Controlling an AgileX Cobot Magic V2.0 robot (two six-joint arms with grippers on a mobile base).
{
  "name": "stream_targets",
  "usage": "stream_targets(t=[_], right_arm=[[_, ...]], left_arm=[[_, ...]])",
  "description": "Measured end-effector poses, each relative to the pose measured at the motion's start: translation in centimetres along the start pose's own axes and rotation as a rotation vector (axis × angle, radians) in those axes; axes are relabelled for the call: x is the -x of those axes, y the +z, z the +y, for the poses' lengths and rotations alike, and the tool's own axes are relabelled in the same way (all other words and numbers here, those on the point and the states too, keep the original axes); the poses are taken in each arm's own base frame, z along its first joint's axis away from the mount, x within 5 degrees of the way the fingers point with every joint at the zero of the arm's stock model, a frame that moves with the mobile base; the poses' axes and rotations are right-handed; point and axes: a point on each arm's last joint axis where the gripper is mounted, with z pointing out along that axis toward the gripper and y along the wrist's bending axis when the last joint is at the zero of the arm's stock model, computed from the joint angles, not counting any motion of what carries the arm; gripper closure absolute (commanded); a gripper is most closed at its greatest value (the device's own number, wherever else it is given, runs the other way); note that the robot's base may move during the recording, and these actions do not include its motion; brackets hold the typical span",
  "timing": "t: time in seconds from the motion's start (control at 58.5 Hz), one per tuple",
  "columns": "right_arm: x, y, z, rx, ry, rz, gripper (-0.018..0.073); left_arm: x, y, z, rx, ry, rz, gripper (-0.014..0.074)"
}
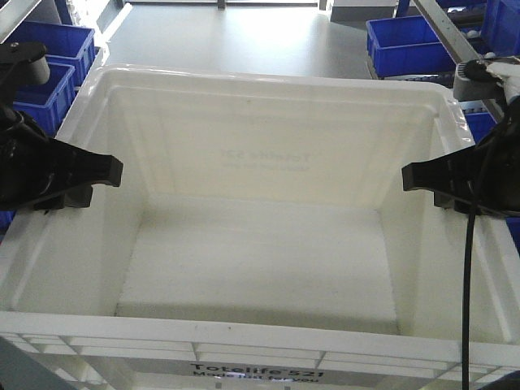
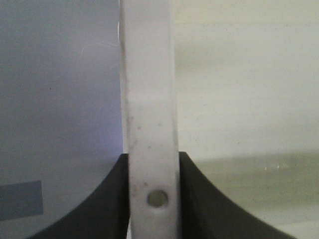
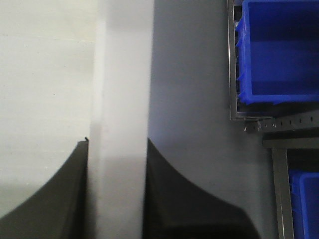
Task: Move bin from left to right shelf
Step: 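Hold the white tote with both grippers while the base drives to the other shelf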
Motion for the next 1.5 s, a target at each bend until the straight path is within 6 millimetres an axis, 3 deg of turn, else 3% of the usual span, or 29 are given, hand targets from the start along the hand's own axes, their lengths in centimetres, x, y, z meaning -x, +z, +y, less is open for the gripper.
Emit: stream_targets(t=[1.505], right_arm=[[0.02, 0.0, 0.01, 0.001, 0.0, -0.003, 0.0557]], left_arm=[[0.01, 0.0, 0.0, 0.0, 0.0, -0.001, 0.0603]])
